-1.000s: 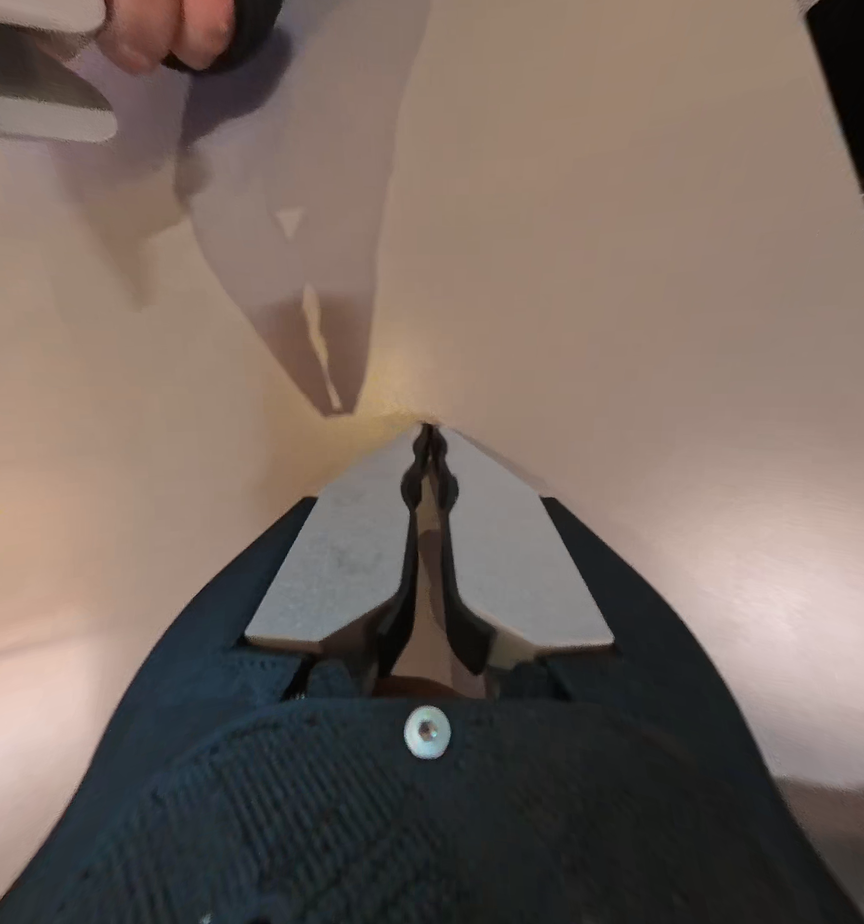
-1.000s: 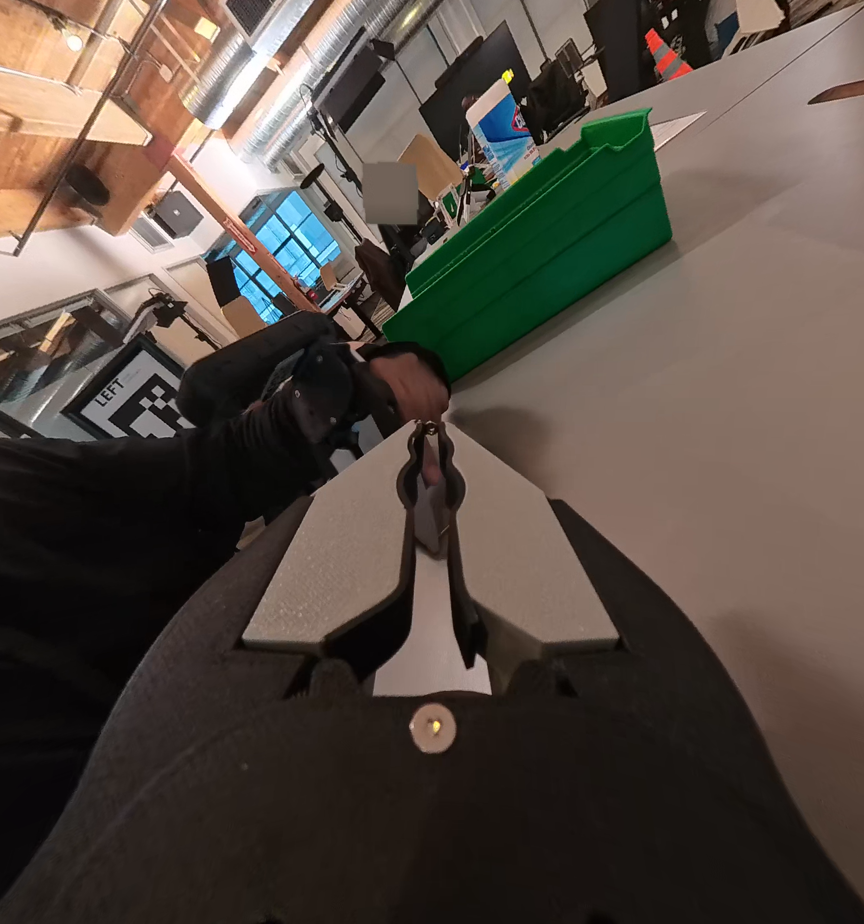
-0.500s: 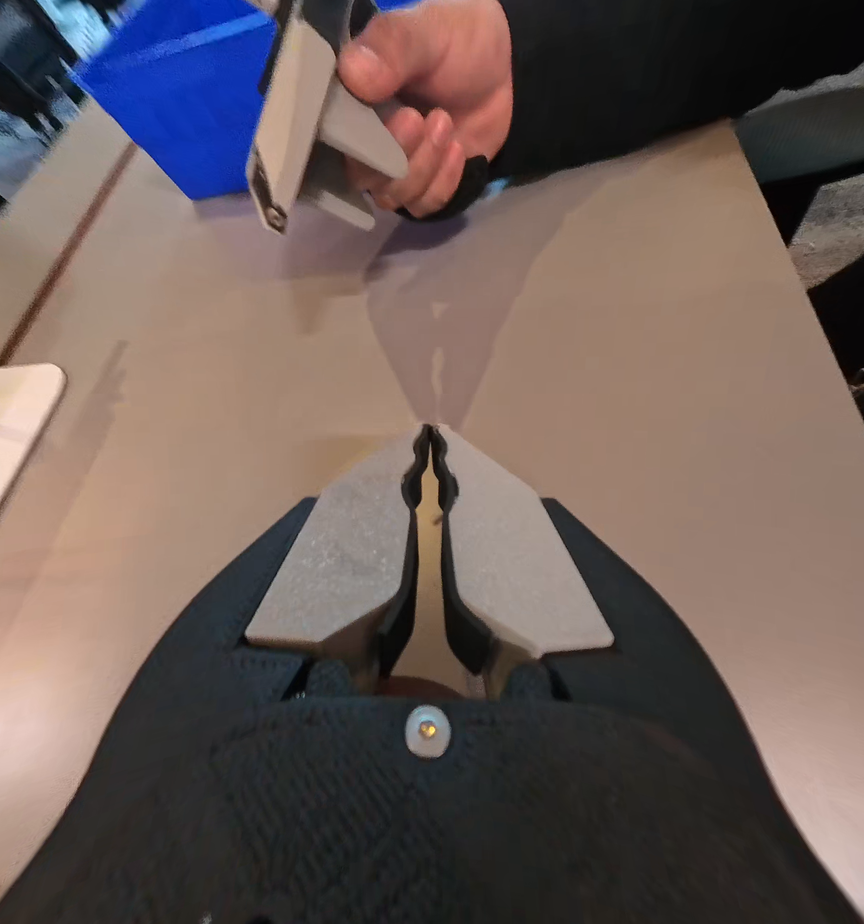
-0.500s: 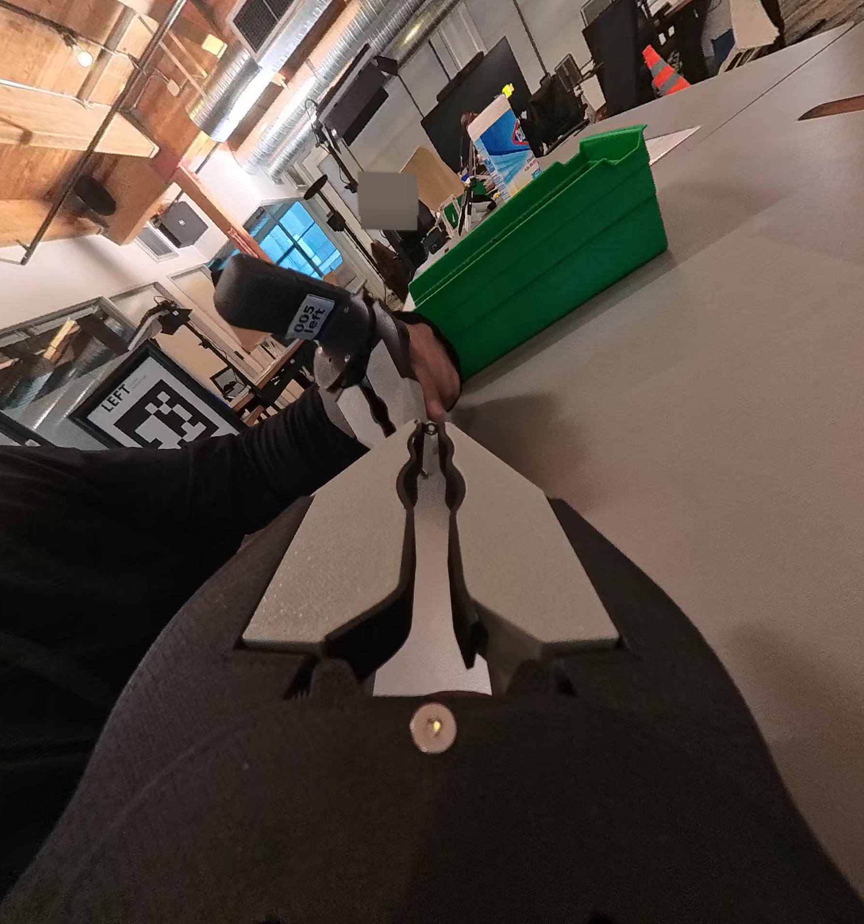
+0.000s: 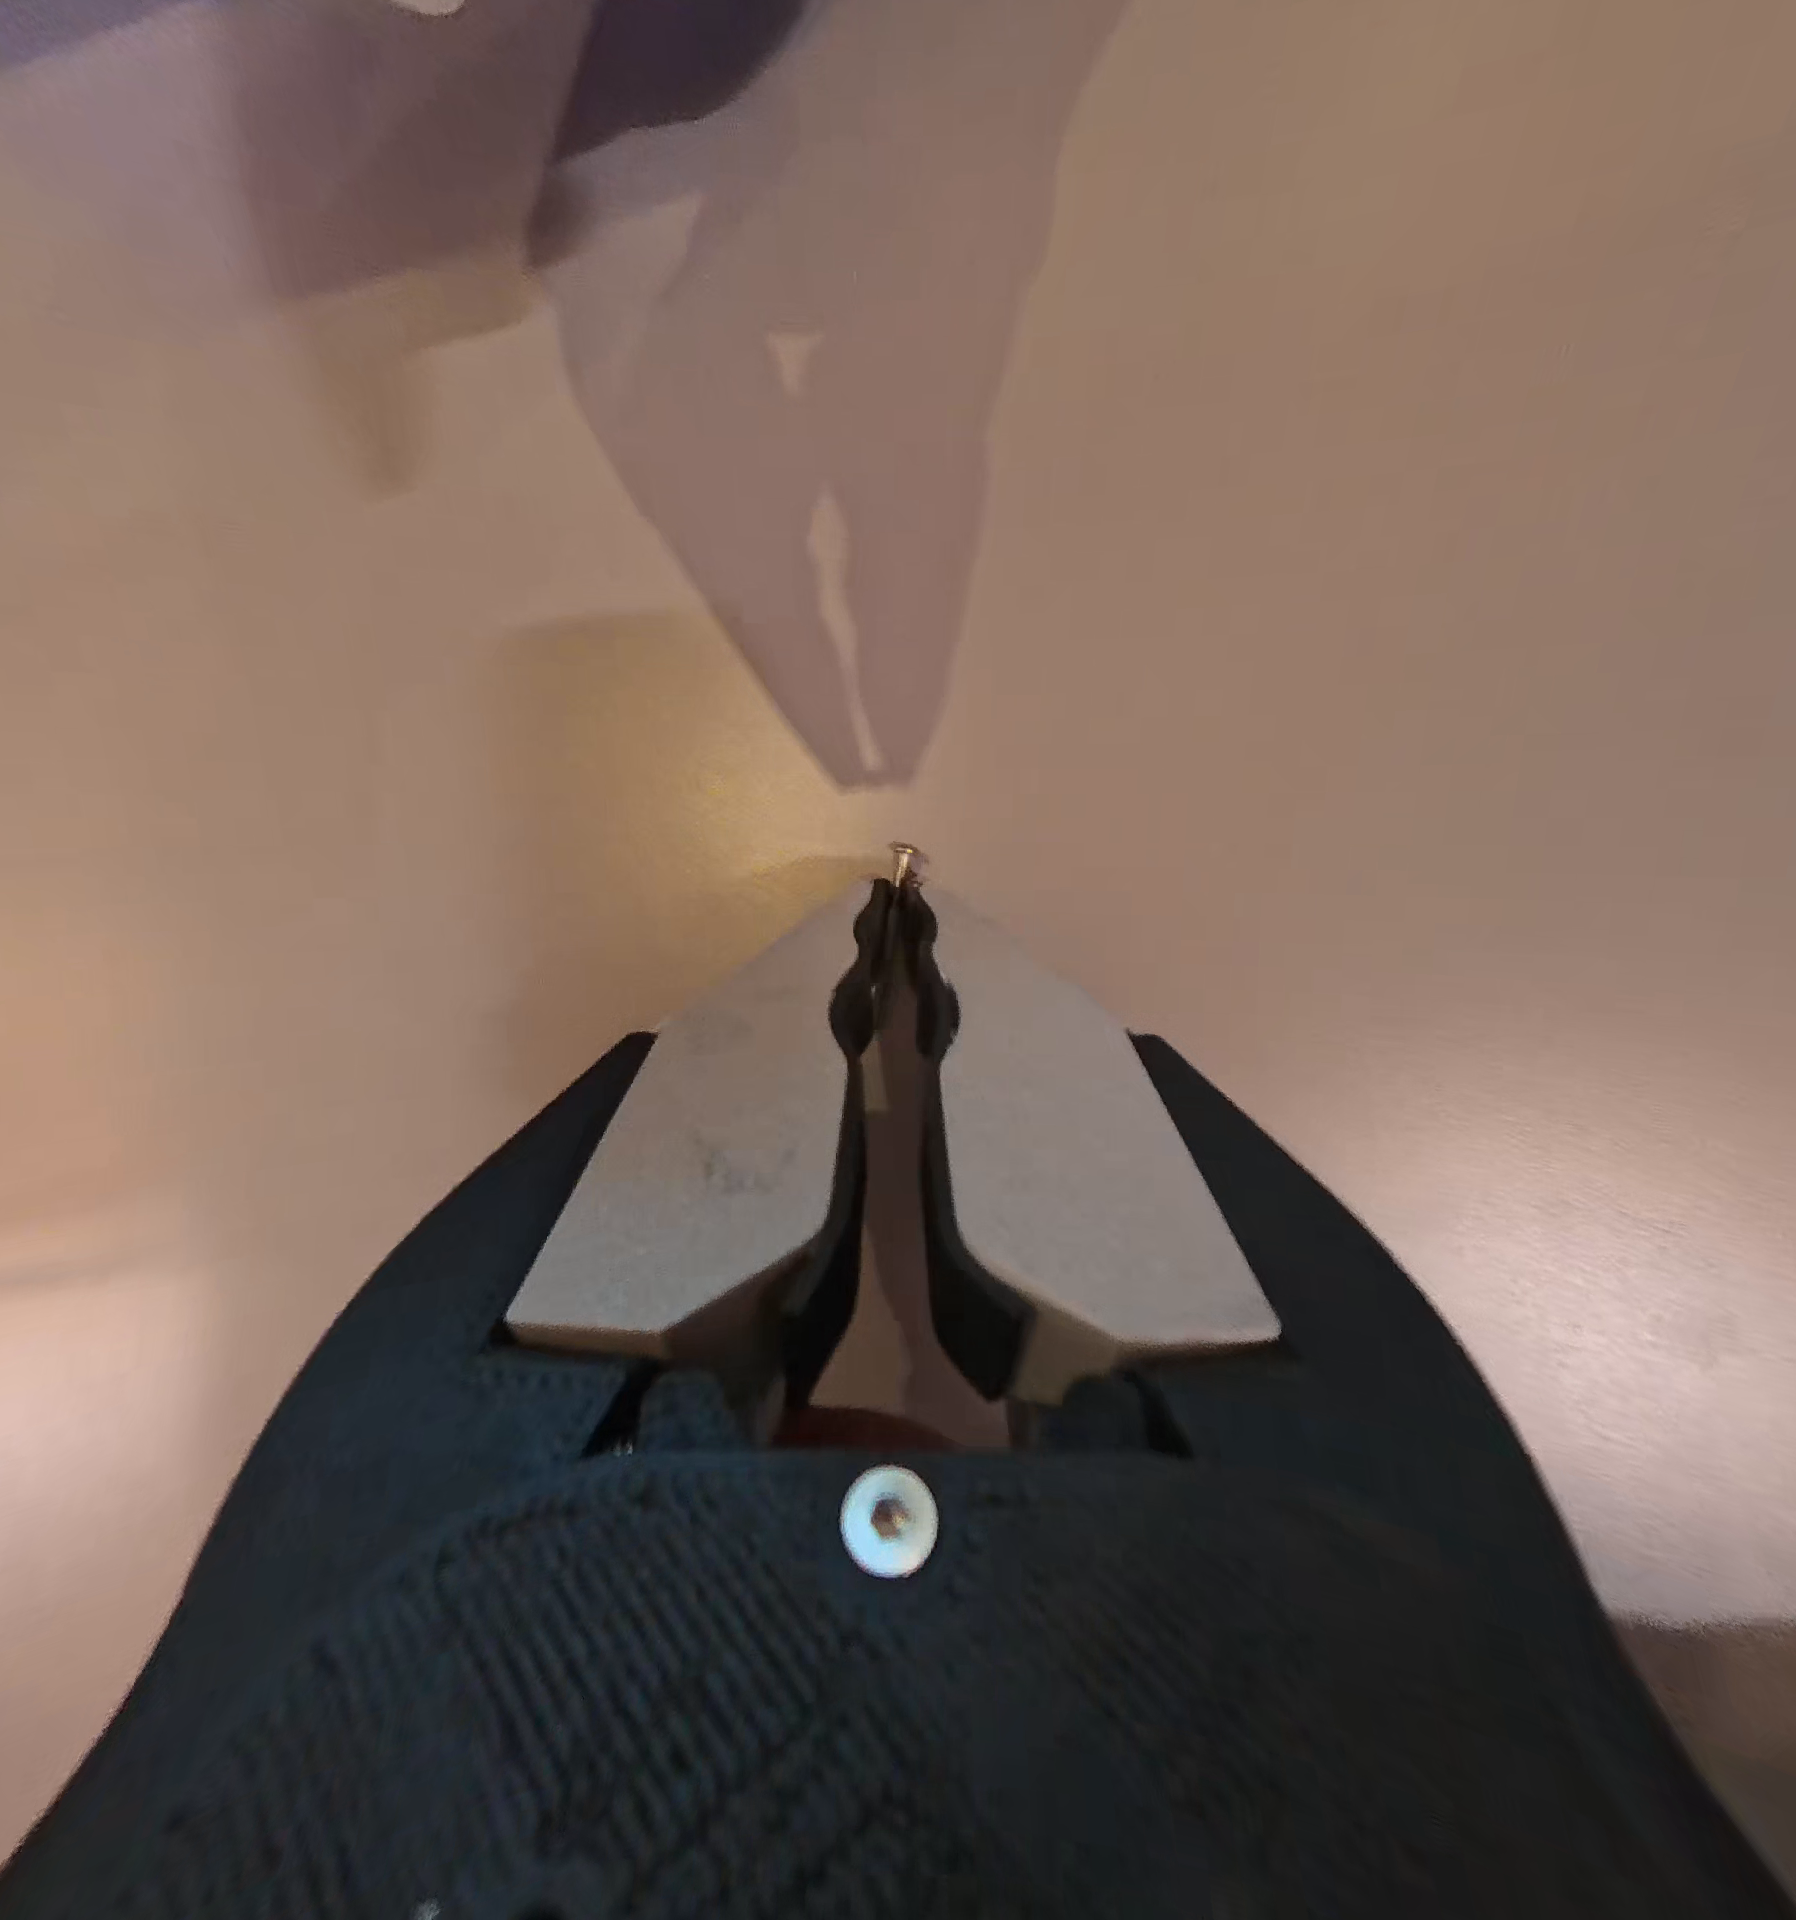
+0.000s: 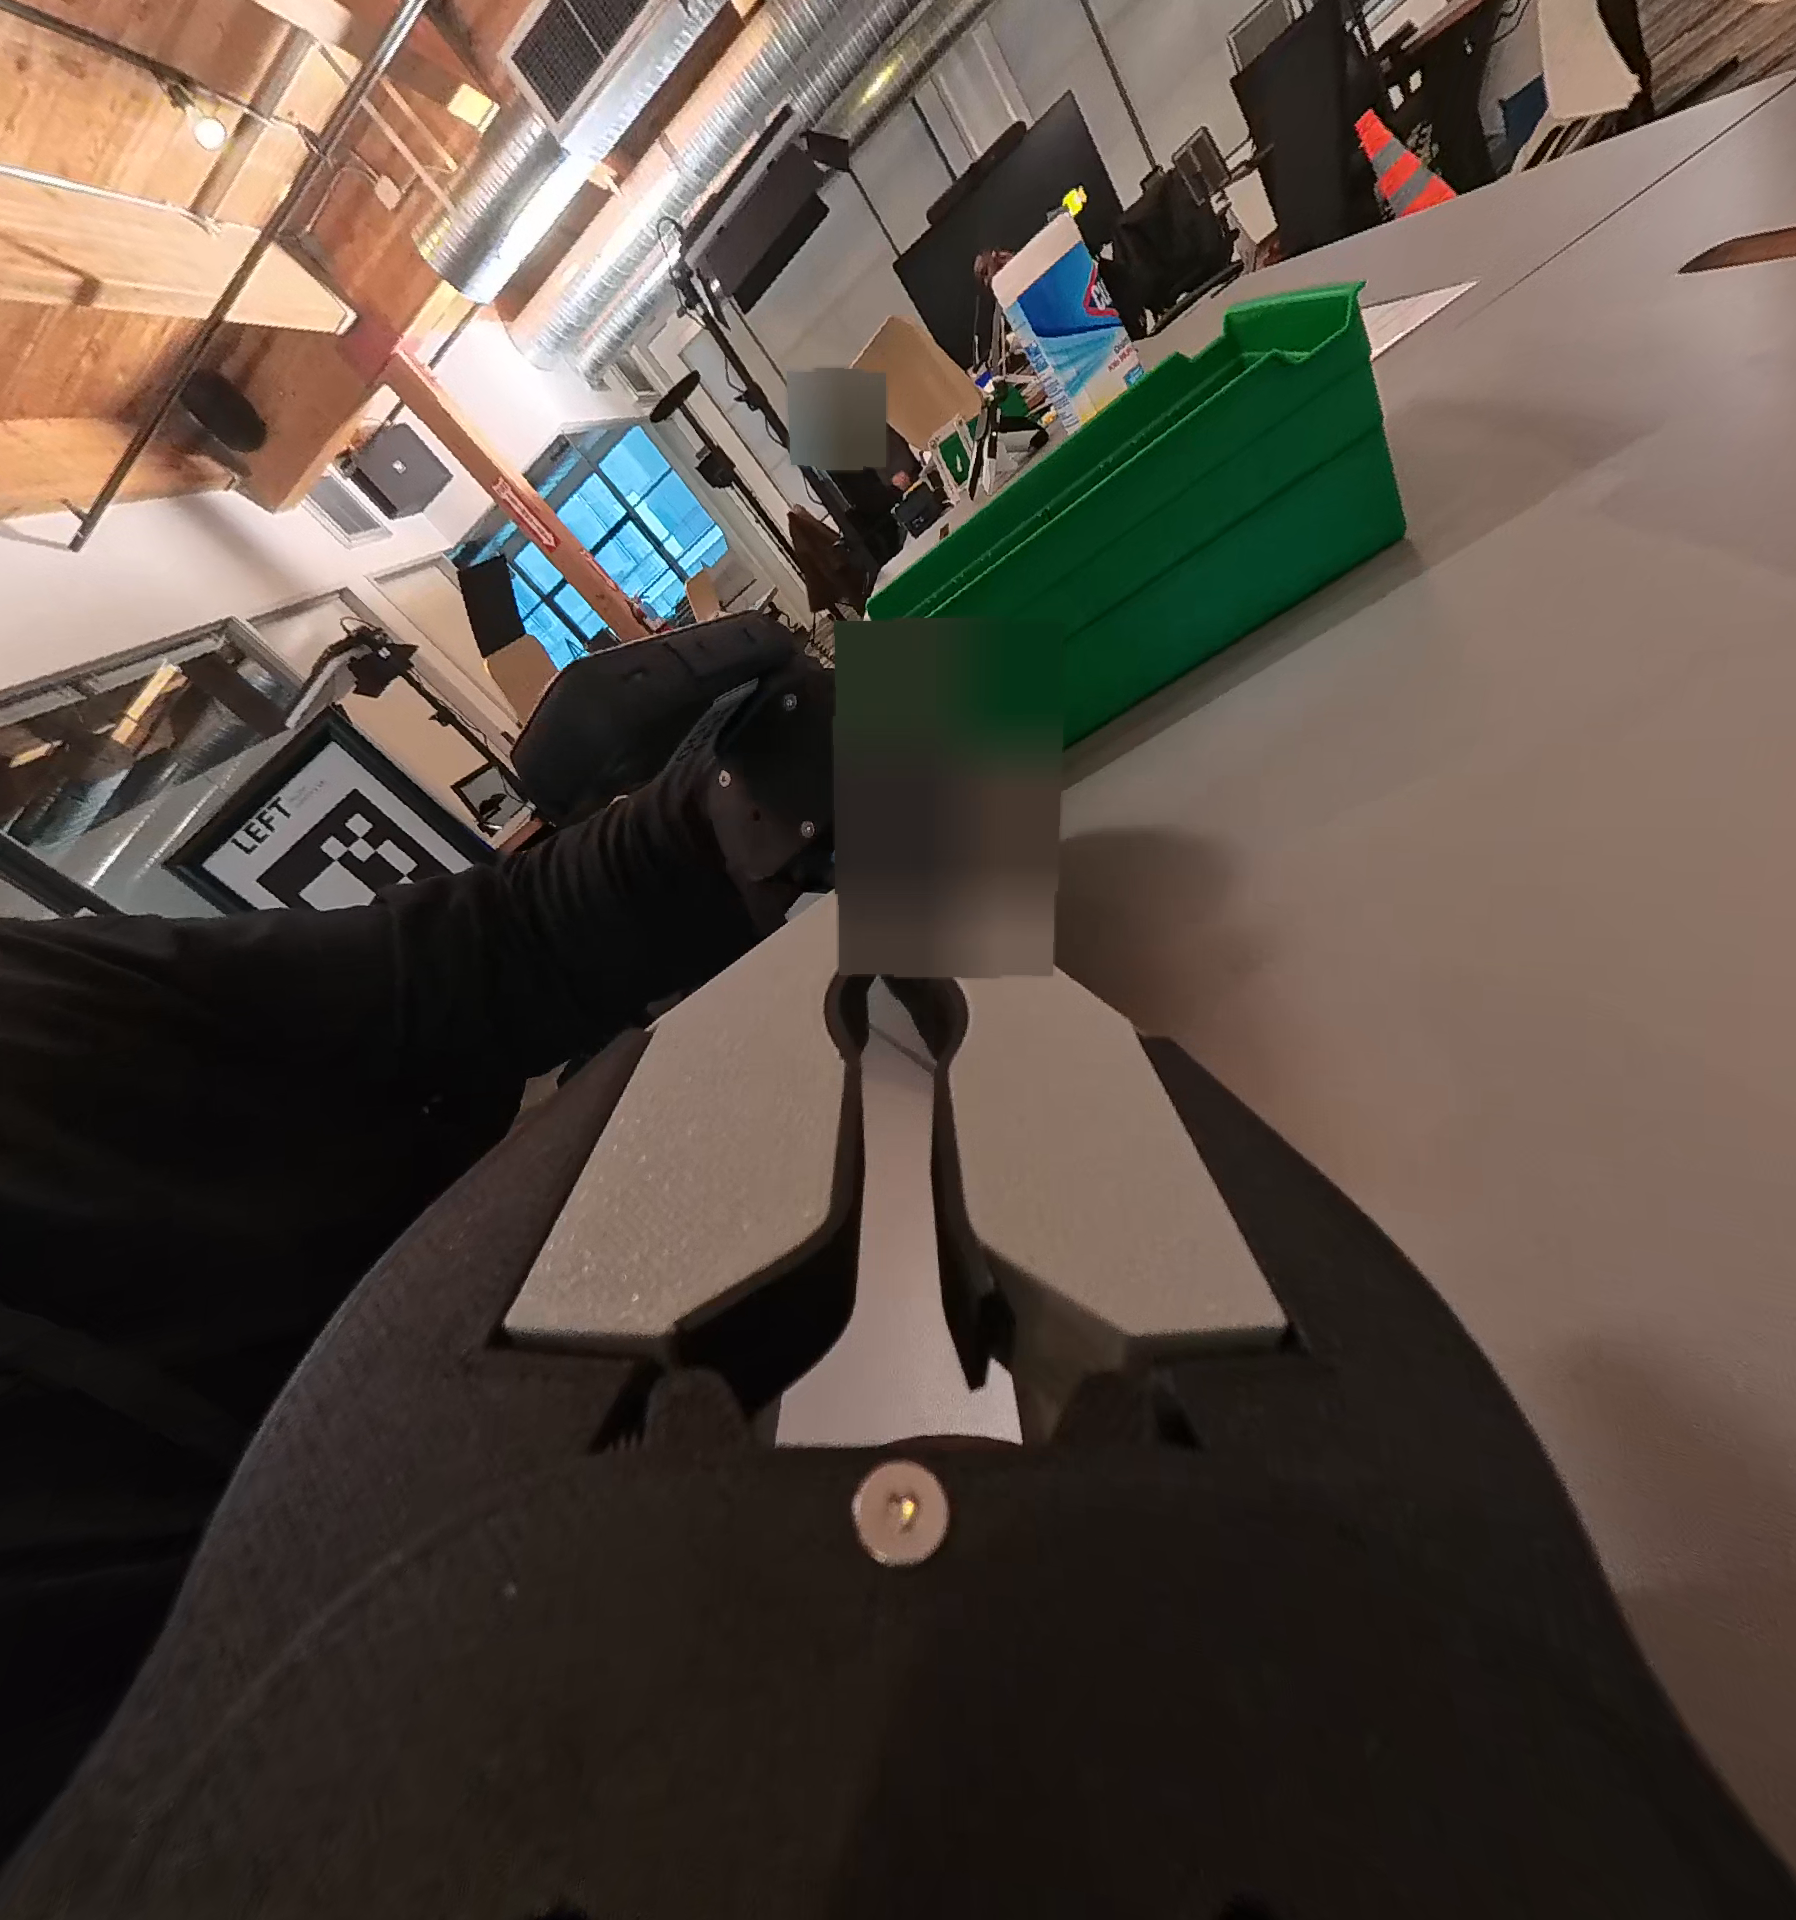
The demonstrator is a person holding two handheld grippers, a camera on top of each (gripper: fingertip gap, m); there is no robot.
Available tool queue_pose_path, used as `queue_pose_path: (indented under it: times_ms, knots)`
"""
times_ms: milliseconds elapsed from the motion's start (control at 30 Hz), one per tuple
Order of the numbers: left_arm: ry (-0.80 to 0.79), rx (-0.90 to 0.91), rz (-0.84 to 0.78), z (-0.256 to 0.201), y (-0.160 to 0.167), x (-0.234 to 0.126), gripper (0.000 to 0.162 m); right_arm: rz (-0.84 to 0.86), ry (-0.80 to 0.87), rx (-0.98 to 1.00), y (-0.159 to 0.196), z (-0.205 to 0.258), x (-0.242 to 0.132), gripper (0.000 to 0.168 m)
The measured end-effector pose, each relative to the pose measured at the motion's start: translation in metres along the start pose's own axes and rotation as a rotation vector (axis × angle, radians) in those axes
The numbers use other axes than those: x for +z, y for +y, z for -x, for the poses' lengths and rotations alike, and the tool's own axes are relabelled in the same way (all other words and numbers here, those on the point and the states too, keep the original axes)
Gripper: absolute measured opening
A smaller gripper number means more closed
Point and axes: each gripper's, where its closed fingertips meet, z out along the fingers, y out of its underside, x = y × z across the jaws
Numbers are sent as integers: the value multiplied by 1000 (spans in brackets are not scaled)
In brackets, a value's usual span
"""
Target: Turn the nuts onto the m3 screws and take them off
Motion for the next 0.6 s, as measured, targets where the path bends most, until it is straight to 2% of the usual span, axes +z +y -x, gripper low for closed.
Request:
queue_pose_path:
  times_ms: [100, 167, 267, 433, 533, 600]
  knots:
    - [-53, -14, -49, 4, -2, -1, 0, -3, -2, 4, 0, 0, 0, 2]
    - [-127, -64, -147, 14, -8, -8, 0, -1, 1, 4, 0, -1, 0, 2]
    - [-242, -162, -339, 29, -22, -32, 0, 2, 4, 7, 2, -2, 1, 2]
    - [-396, -389, -729, 52, -48, -91, 0, 2, 12, 10, 2, -5, 1, 2]
    - [-339, -577, -871, 58, -55, -104, 0, 15, 32, 0, 4, -8, 0, 2]
    - [-319, -660, -828, 60, -50, -93, 0, 49, 62, -18, 9, -12, 1, 2]
